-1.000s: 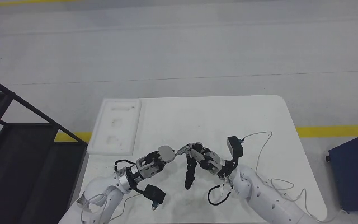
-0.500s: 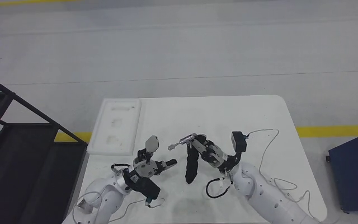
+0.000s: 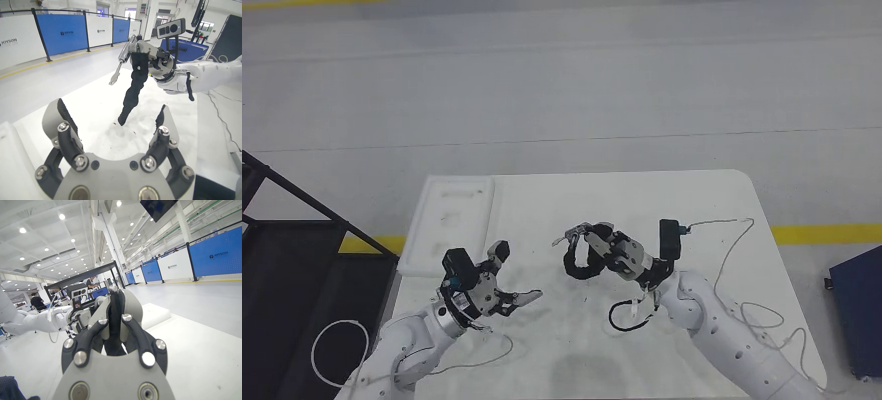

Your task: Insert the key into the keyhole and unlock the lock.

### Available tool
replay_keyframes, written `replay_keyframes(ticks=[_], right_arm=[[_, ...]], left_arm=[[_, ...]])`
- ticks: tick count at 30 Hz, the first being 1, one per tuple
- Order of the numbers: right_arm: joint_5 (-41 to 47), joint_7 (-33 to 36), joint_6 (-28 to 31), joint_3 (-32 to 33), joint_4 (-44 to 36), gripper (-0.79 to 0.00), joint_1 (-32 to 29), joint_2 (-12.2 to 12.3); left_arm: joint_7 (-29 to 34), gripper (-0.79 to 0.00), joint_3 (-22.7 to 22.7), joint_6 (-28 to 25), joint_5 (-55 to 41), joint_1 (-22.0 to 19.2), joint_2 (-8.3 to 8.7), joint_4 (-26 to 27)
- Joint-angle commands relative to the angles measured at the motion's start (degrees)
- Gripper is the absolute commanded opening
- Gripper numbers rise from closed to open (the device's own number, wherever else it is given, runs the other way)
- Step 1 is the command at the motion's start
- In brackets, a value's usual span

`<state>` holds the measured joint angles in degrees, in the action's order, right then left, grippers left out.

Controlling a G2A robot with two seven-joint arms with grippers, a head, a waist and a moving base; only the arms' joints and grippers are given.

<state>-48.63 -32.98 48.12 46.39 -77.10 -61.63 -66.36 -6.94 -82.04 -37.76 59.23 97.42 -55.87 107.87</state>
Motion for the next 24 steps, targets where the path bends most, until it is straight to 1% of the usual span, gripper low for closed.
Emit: replay_keyframes(ticks=[1, 4, 9, 11, 12, 13, 14, 15, 16, 21, 23, 24], right_arm=[[-0.7, 0.6, 0.0, -0.2, 0.2, -0.785, 0.3, -0.3], [-1.2, 0.9, -0.2, -0.3, 0.3, -0.785, 0.7, -0.7], [-1.7, 0.6, 0.5, -0.2, 0.5, -0.785, 1.1, -1.4], [-2.0, 0.5, 0.8, 0.0, 0.7, -0.785, 1.2, -1.6], [-2.2, 0.5, 0.9, 0.1, 0.7, -0.785, 1.3, -1.7], [-2.3, 0.4, 1.0, 0.3, 0.7, -0.785, 1.3, -1.8], [-2.4, 0.3, 1.1, 0.5, 0.7, -0.785, 1.2, -1.8], [-2.7, 0.1, 1.3, 0.7, 0.6, -0.785, 1.2, -1.9], [-2.9, -0.2, 1.5, 0.9, 0.5, -0.785, 1.1, -1.9], [-4.2, -1.3, 2.5, 2.0, -0.2, -0.785, -0.1, -2.0], [-4.5, -1.9, 3.2, 2.4, -0.7, -0.785, -0.8, -2.1], [-4.8, -2.1, 3.5, 2.6, -0.9, -0.785, -1.1, -2.1]], left_arm=[[2.0, 0.0, 0.2, -1.4, -3.0, -0.1, 0.01, -0.2], [5.2, 0.0, 0.9, -2.6, -6.0, -0.4, 0.01, -0.1], [11.0, 0.0, 4.5, -3.0, -11.4, -1.6, -0.28, -1.7], [12.3, -0.077, 6.4, -3.8, -12.9, -2.5, -0.48, -2.4], [12.9, -0.163, 7.2, -3.7, -13.4, -3.0, -0.59, -2.7], [13.2, -0.197, 8.0, -3.6, -13.6, -3.6, -0.72, -3.1], [13.4, -0.212, 8.8, -3.2, -13.8, -4.2, -0.86, -3.4], [13.4, -0.323, 9.5, -2.7, -14.0, -4.9, -1.03, -3.9], [13.1, -0.357, 10.0, -1.4, -14.2, -5.7, -1.23, -4.3], [11.5, -0.739, 13.0, 4.0, -15.0, -8.9, -2.26, -5.7], [11.5, -0.751, 14.0, 4.6, -15.3, -10.2, -2.56, -6.3], [11.5, -0.77, 14.4, 4.9, -15.2, -10.7, -2.7, -6.6]])
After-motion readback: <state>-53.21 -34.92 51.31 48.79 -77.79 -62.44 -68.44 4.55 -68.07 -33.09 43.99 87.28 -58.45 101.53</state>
